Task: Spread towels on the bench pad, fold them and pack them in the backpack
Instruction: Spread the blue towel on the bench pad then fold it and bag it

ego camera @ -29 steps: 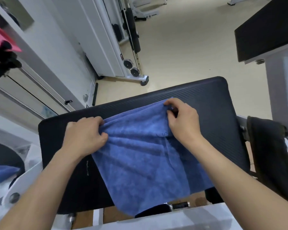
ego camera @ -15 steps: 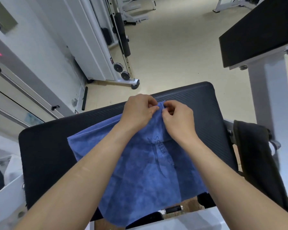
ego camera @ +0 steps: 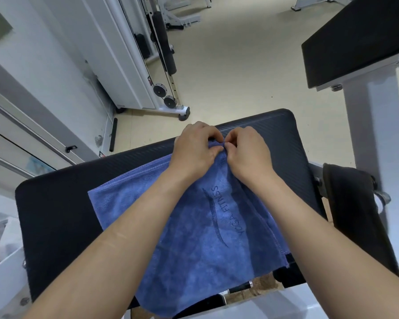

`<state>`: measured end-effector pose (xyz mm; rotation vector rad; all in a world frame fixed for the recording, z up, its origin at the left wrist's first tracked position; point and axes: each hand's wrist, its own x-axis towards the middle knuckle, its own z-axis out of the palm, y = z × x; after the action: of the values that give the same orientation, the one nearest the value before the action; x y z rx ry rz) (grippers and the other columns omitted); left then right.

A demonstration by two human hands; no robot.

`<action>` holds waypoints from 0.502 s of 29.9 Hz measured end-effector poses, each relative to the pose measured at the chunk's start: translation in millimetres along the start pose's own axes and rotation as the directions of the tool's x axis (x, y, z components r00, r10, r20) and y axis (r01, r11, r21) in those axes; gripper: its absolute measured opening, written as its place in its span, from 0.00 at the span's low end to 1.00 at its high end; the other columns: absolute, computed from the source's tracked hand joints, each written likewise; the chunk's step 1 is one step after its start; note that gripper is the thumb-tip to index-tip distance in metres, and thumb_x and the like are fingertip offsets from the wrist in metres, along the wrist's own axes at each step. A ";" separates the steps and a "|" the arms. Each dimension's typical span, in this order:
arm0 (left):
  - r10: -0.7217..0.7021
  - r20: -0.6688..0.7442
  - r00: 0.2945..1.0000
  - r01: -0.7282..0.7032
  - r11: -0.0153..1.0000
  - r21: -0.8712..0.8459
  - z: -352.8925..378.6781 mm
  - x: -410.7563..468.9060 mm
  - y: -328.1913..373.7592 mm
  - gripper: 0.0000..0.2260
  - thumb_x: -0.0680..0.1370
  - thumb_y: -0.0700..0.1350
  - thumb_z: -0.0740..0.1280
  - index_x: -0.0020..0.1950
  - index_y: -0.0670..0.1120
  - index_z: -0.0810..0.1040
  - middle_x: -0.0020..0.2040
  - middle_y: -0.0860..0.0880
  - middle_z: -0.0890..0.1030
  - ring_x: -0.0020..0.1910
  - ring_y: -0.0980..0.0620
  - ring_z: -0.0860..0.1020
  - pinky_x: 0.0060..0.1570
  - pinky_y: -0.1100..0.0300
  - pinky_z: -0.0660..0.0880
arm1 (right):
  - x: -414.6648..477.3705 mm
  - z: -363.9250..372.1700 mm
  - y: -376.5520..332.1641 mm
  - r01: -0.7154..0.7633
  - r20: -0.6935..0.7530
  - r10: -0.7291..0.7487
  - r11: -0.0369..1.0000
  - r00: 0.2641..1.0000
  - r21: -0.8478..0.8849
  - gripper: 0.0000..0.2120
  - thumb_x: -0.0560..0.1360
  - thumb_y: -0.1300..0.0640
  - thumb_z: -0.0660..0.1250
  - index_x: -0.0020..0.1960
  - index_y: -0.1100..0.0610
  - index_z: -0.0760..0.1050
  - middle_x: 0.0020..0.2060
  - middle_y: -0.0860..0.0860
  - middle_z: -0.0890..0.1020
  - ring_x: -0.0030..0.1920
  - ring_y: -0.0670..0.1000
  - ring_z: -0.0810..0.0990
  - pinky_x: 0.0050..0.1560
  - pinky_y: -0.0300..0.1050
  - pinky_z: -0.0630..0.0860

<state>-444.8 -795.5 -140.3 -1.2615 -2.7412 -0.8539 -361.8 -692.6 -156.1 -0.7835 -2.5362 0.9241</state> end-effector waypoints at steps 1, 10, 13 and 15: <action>0.005 0.001 1.000 -0.005 1.000 -0.009 -0.9 0.3 0.5 0.06 0.72 0.44 0.73 0.43 0.54 0.78 0.44 0.57 0.77 0.50 0.52 0.74 0.54 0.52 0.72 | -1.2 -0.4 0.7 0.012 0.007 -0.012 1.000 1.000 0.011 0.04 0.79 0.57 0.62 0.49 0.53 0.76 0.51 0.52 0.77 0.51 0.53 0.76 0.47 0.48 0.71; -0.134 0.061 0.989 0.146 0.918 -0.370 -10.2 -0.2 -1.9 0.09 0.69 0.38 0.76 0.42 0.50 0.81 0.34 0.57 0.80 0.34 0.63 0.76 0.42 0.68 0.74 | -5.5 -7.5 4.9 -0.085 0.023 0.084 0.875 0.996 0.476 0.04 0.74 0.62 0.70 0.43 0.54 0.79 0.37 0.49 0.83 0.39 0.44 0.80 0.43 0.35 0.75; -0.137 0.098 0.986 0.167 0.881 -0.443 -14.4 -0.5 -6.4 0.10 0.70 0.38 0.76 0.48 0.50 0.84 0.36 0.54 0.81 0.36 0.57 0.76 0.43 0.63 0.75 | -9.2 -11.2 7.0 -0.146 0.088 0.117 0.733 0.989 0.665 0.05 0.73 0.64 0.72 0.48 0.57 0.78 0.37 0.52 0.85 0.36 0.42 0.80 0.39 0.29 0.75; -0.129 0.110 0.985 0.165 0.879 -0.447 -17.0 -1.4 -7.2 0.07 0.71 0.39 0.76 0.45 0.51 0.85 0.39 0.51 0.84 0.39 0.52 0.80 0.46 0.58 0.78 | -11.2 -13.0 6.3 -0.147 0.105 0.102 0.710 0.989 0.688 0.07 0.73 0.65 0.72 0.49 0.58 0.77 0.38 0.53 0.85 0.36 0.42 0.81 0.40 0.31 0.76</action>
<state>-452.5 -808.5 -129.5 -1.1600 -2.8242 -1.5709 -344.4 -689.0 -152.0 -0.6763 -1.9147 1.8166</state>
